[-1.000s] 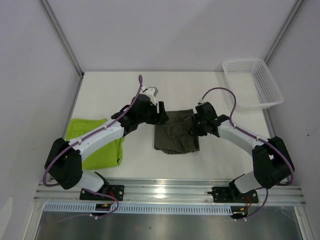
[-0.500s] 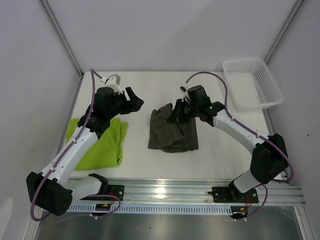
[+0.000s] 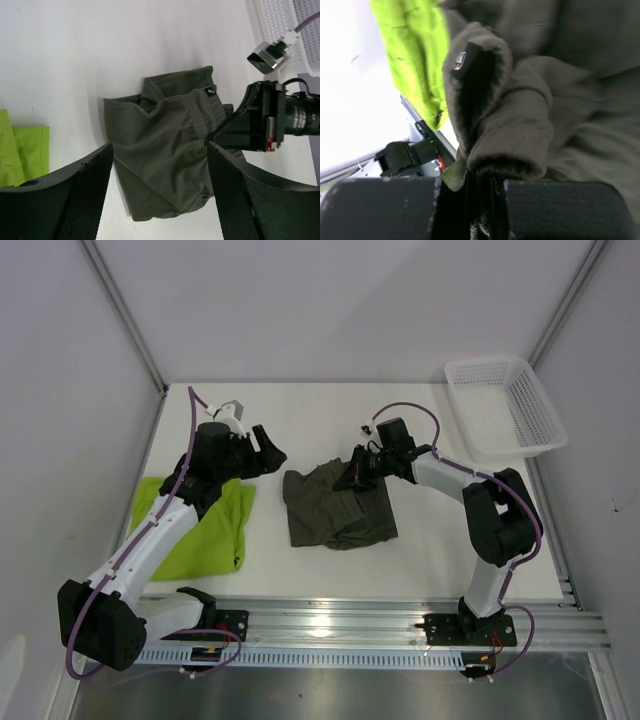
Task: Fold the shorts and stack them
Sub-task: Fold the shorts
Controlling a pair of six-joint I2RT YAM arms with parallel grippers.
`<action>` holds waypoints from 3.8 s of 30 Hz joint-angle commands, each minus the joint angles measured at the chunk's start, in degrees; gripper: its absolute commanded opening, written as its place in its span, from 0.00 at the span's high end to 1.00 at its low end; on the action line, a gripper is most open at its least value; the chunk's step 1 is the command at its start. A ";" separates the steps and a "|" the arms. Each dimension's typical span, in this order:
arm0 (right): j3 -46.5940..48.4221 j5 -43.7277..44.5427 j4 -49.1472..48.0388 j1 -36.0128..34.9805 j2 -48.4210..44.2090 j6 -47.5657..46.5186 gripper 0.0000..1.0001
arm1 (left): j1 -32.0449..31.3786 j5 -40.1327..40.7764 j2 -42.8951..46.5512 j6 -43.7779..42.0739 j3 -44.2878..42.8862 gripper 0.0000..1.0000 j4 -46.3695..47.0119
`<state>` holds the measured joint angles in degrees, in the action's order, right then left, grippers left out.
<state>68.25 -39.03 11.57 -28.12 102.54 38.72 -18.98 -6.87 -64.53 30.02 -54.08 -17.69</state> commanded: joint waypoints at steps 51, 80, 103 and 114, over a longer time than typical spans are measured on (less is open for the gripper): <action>4.79 4.65 12.69 12.91 -0.16 -20.00 0.91 | -11.69 0.72 -17.29 -6.03 -6.82 0.23 10.75; -5.03 35.26 12.26 10.02 -17.01 -10.00 0.30 | -14.15 3.01 -31.70 -13.41 -21.67 0.20 5.13; -16.57 14.76 -11.92 10.80 0.72 -2.42 1.00 | -12.48 -26.97 -55.69 -14.99 -36.97 0.39 4.42; -13.41 26.45 -0.69 9.66 0.64 -8.74 1.00 | -10.99 -9.84 -58.52 -8.40 -31.88 0.35 10.91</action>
<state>53.43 -22.37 2.02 -18.83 103.09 35.22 -31.57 -25.63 -124.99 19.73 -89.19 -10.33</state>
